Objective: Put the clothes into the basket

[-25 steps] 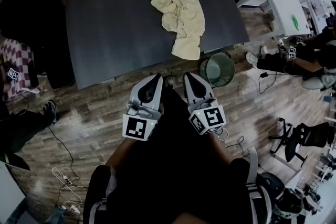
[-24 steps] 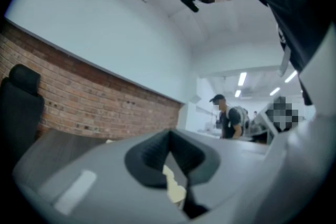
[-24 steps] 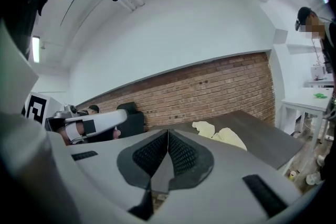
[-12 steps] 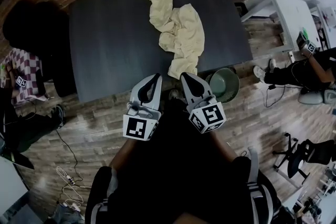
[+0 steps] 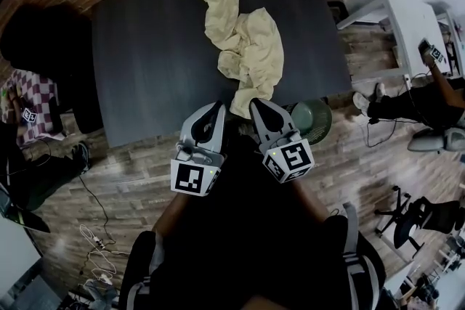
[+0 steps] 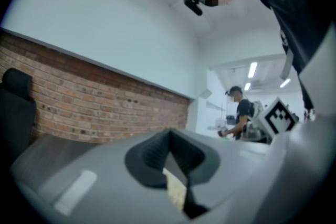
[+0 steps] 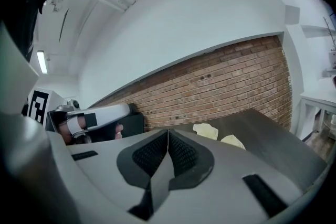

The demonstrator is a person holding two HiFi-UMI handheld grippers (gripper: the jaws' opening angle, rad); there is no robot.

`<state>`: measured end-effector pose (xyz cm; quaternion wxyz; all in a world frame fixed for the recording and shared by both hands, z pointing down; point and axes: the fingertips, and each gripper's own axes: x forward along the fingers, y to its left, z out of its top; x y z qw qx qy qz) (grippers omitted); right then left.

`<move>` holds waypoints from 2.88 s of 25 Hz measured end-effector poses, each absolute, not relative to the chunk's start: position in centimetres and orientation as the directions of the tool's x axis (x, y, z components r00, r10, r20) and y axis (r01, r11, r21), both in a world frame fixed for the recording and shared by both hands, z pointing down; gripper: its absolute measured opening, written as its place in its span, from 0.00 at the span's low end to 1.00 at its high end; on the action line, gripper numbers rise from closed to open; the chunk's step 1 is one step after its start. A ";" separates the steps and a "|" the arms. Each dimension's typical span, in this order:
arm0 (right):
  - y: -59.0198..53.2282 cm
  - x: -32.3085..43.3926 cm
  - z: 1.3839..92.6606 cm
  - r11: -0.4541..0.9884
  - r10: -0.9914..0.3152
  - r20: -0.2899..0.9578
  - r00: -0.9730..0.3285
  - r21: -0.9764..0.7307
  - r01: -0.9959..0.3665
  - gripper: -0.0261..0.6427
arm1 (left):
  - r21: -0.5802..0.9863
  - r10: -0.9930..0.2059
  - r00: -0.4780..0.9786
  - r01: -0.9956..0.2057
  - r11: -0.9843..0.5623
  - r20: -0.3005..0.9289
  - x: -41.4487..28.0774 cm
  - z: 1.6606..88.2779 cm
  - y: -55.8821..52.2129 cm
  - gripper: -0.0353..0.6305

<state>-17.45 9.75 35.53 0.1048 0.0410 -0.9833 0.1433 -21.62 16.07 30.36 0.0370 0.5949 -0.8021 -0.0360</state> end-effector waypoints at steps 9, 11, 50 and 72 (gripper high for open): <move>8.2 -22.0 36.6 0.946 -0.122 0.271 -0.955 -0.260 -0.194 0.05 | 0.154 -0.968 -0.250 -0.956 0.248 0.013 -27.1 30.6 15.2 0.06; 7.9 -22.9 36.9 0.942 -0.142 0.287 -0.947 -0.255 -0.218 0.05 | 0.162 -0.971 -0.239 -0.958 0.237 0.005 -28.4 30.6 15.2 0.06; -3.2 -32.7 49.1 0.878 -0.113 0.558 -0.822 -0.331 -0.346 0.26 | 0.251 -0.966 -0.191 -0.940 0.231 0.174 -38.7 37.9 2.6 0.06; -7.0 -32.5 59.1 0.815 -0.168 0.757 -0.631 -0.253 -0.521 0.55 | 0.289 -0.952 -0.157 -0.928 0.233 0.263 -41.6 42.6 -0.4 0.06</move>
